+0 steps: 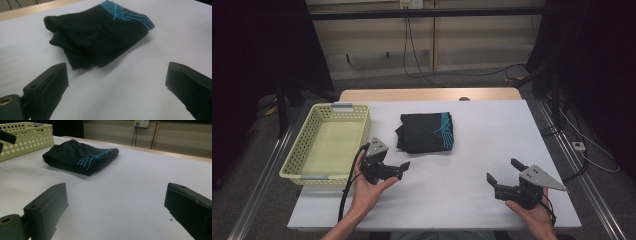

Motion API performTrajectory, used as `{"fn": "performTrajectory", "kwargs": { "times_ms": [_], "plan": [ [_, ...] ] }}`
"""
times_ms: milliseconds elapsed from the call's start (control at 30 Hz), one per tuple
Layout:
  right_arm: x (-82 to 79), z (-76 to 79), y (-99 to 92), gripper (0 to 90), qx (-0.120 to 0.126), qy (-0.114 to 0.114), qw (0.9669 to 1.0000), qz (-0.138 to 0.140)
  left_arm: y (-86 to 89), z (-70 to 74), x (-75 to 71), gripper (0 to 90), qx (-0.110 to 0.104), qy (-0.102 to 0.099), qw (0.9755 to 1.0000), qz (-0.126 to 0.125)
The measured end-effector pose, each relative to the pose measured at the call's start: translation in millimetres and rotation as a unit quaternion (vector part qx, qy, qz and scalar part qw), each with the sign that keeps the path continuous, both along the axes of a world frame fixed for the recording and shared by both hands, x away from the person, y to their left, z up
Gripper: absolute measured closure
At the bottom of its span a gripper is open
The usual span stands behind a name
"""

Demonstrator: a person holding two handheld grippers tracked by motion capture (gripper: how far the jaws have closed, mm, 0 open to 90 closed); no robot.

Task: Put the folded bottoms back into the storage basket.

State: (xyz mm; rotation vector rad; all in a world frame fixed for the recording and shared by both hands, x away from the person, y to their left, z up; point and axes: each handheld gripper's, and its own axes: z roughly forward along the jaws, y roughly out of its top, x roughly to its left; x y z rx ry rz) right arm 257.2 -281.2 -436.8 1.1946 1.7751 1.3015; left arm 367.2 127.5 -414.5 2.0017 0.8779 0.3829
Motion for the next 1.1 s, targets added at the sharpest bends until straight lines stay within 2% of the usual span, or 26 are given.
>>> {"fn": "performTrajectory", "kwargs": {
  "times_ms": [67,233,267,433,467,500,567,633,667,733,800,867,1100],
  "plan": [
    [-0.3,0.5,1.1,4.4,-0.001,-0.002,1.0,0.002,-1.4,1.6,3.1,4.7,0.001,-0.005,1.0,0.004],
    [-0.2,0.1,1.6,4.4,0.0,0.0,1.0,0.005,-2.3,3.3,15.1,5.4,-0.011,0.004,0.9999,0.012],
    [-0.5,-0.2,0.7,4.4,0.003,0.002,1.0,0.006,-4.1,3.7,19.9,5.4,0.002,-0.005,0.9998,0.017],
    [0.5,-1.1,-0.6,4.4,0.003,0.004,0.9999,0.01,-9.5,4.8,31.2,5.4,0.009,-0.005,0.9998,0.017],
    [0.5,-1.1,-0.6,4.4,0.003,0.004,0.9999,0.01,-10.6,4.8,34.4,5.4,0.003,0.002,0.9998,0.017],
    [1.1,-1.9,-0.8,4.4,0.004,0.006,0.9999,0.011,-12.2,5.2,36.4,5.2,0.007,0.007,0.9997,0.022],
    [1.6,-2.4,-1.0,4.4,0.003,0.007,0.9999,0.012,-15.8,6.4,40.5,5.0,0.016,0.004,0.9998,0.013],
    [2.3,-3.0,-1.3,4.4,0.003,0.009,0.9999,0.012,-17.1,7.3,46.9,5.3,0.008,0.015,0.9998,0.01],
    [2.6,-3.2,-1.4,4.4,0.004,0.011,0.9999,0.011,-16.7,8.2,55.1,6.8,0.008,0.029,0.9995,0.013],
    [2.6,-3.4,-1.5,4.4,0.004,0.012,0.9999,0.01,-16.8,8.4,57.9,6.4,0.009,0.027,0.9994,0.018],
    [2.7,-3.5,-1.5,4.4,0.004,0.012,0.9999,0.009,-17.8,7.5,63.5,6.4,0.003,0.032,0.9992,0.022],
    [3.3,-3.8,-1.6,4.4,0.004,0.014,0.9999,0.008,-19.2,6.5,69.3,6.4,0.01,0.043,0.9989,0.018],
    [1.3,-2.7,-0.4,4.3,-0.001,0.012,0.9999,0.009,-24.2,4.5,85.0,6.6,-0.01,0.052,0.998,0.035]
  ]
}}
